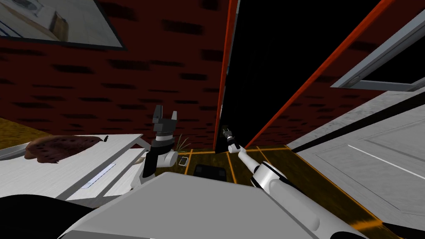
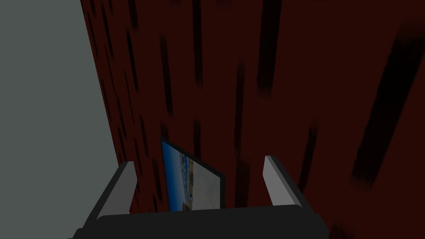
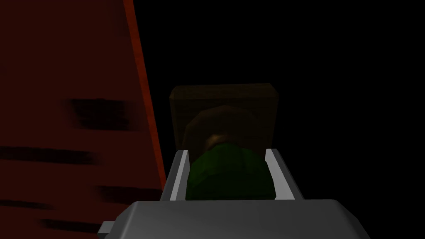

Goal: Pull the door open

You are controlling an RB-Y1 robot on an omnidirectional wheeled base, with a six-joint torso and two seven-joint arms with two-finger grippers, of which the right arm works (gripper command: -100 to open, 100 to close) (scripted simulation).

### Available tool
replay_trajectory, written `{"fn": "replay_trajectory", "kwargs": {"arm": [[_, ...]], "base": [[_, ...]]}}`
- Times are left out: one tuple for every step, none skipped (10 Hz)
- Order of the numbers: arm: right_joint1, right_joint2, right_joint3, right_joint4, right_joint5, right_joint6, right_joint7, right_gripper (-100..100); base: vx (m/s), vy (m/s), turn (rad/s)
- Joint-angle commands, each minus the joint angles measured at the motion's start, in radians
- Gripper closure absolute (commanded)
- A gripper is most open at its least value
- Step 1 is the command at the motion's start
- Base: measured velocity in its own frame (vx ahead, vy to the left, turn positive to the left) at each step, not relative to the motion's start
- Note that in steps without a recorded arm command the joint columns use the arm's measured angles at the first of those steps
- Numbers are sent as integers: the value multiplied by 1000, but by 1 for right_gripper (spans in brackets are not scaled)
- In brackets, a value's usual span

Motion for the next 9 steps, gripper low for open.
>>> {"fn": "replay_trajectory", "kwargs": {"arm": [[7, -31, 21, -11, -2, -16, -34, 100], [7, -47, 31, -10, -3, -23, -52, 100], [7, -62, 40, -9, -4, -29, -69, 100], [7, -77, 50, -8, -5, -35, -86, 100], [6, -92, 59, -8, -6, -42, -102, 100], [6, -106, 68, -7, -8, -48, -118, 100], [6, -133, 85, -5, -10, -59, -148, 100], [6, -133, 85, -5, -10, -59, -148, 100], [6, -145, 93, -5, -11, -64, -161, 100]], "base": [[-140, -46, 154], [-97, -24, 107], [-82, -21, 104], [-74, -15, 110], [-68, -20, 85], [-70, -18, 93], [-107, -32, 185], [-75, -27, 78], [-45, -18, 47]]}}
